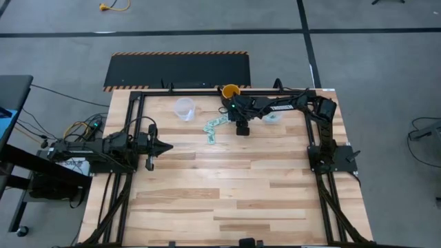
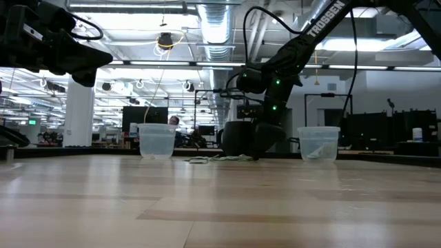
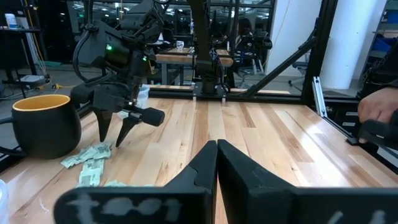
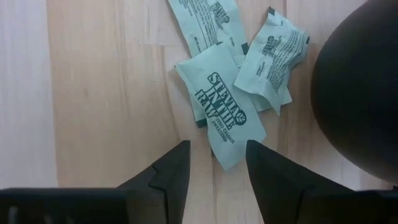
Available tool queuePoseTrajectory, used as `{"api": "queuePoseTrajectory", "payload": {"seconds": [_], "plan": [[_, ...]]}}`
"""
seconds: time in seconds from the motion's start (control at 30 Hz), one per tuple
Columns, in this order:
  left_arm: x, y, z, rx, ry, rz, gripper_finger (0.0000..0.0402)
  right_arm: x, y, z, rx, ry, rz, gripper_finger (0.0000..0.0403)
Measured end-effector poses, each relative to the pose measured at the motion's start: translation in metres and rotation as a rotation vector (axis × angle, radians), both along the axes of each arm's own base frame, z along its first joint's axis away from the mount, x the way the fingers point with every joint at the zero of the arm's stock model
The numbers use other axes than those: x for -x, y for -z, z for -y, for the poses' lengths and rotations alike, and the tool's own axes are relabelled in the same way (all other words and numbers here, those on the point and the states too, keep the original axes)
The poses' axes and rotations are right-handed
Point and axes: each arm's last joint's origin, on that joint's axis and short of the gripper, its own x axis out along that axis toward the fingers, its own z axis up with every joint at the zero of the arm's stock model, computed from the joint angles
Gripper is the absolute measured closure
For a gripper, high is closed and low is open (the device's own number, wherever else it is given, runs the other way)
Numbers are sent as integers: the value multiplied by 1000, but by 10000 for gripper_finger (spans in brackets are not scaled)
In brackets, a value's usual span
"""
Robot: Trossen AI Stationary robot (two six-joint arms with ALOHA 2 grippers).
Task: Pick and place Stevia / Truvia into bins
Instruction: Put the stevia packet into the right transparent container
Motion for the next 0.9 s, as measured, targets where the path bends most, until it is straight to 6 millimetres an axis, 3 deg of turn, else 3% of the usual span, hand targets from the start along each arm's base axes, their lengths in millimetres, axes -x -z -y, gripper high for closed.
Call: {"api": "queuePoseTrajectory", "payload": {"seconds": [0.37,0.57,0.9], "plan": [[0,0,0,-1,0,1,401,-2,0,-3,20,6,-1,261],[0,0,0,-3,0,0,401,1,-12,-8,29,56,4,260],[0,0,0,0,0,0,401,2,-48,-49,-8,43,37,264]]}}
